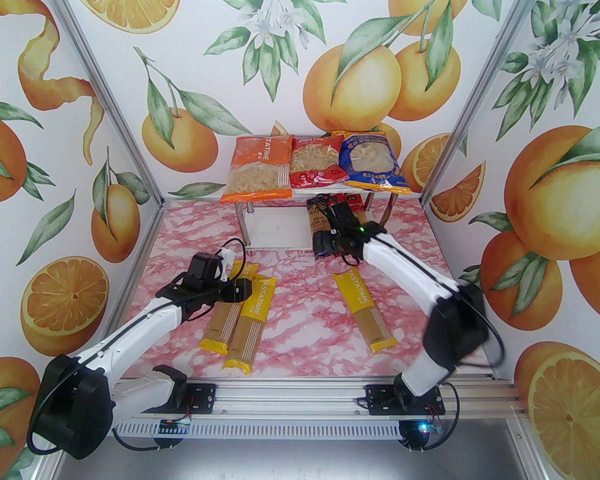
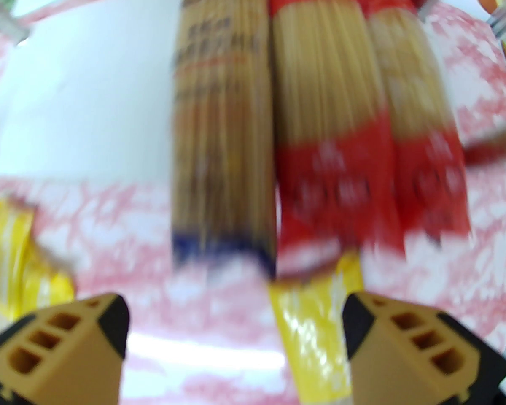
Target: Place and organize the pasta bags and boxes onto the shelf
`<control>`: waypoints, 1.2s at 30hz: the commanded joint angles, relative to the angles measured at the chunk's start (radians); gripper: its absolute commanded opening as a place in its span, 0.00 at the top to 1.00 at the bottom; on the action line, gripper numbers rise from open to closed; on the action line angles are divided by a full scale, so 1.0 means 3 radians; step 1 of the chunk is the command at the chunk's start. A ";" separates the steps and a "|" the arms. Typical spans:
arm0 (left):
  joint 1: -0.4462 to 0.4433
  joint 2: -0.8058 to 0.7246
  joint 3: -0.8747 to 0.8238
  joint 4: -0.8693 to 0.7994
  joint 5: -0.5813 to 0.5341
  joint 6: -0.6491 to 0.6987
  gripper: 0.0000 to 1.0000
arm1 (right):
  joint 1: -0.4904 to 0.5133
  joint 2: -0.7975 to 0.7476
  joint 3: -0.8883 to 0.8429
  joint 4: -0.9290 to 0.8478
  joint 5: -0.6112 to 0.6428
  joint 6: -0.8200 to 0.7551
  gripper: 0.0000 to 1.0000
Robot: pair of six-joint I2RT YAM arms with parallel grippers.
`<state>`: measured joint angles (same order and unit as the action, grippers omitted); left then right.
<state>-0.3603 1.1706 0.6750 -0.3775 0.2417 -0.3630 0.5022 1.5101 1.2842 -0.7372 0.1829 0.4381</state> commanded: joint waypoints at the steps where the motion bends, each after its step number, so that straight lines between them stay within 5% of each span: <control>1: 0.0029 -0.0042 -0.0031 0.0036 -0.0010 0.0045 0.29 | -0.0016 -0.0347 -0.0463 -0.0299 0.0122 0.0322 0.10; 11: 0.0030 0.0039 -0.0085 0.0198 0.0075 -0.0067 0.29 | -0.0065 -0.1248 -0.1795 -0.0316 -0.0060 0.1036 0.05; 21: 0.0027 -0.0037 -0.0034 0.0090 0.0094 -0.0039 0.29 | -0.0265 -0.1064 -0.2062 -0.0070 -0.0095 0.1060 0.00; 36: 0.0030 -0.0170 0.0007 0.0010 0.0077 -0.0053 0.29 | -0.0304 -0.0636 -0.2252 0.0274 -0.0729 0.0881 0.01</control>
<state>-0.3580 1.1374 0.6609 -0.3698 0.2611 -0.3691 0.4110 1.3025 0.6456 -0.7132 0.0967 0.7170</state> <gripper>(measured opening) 0.711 0.994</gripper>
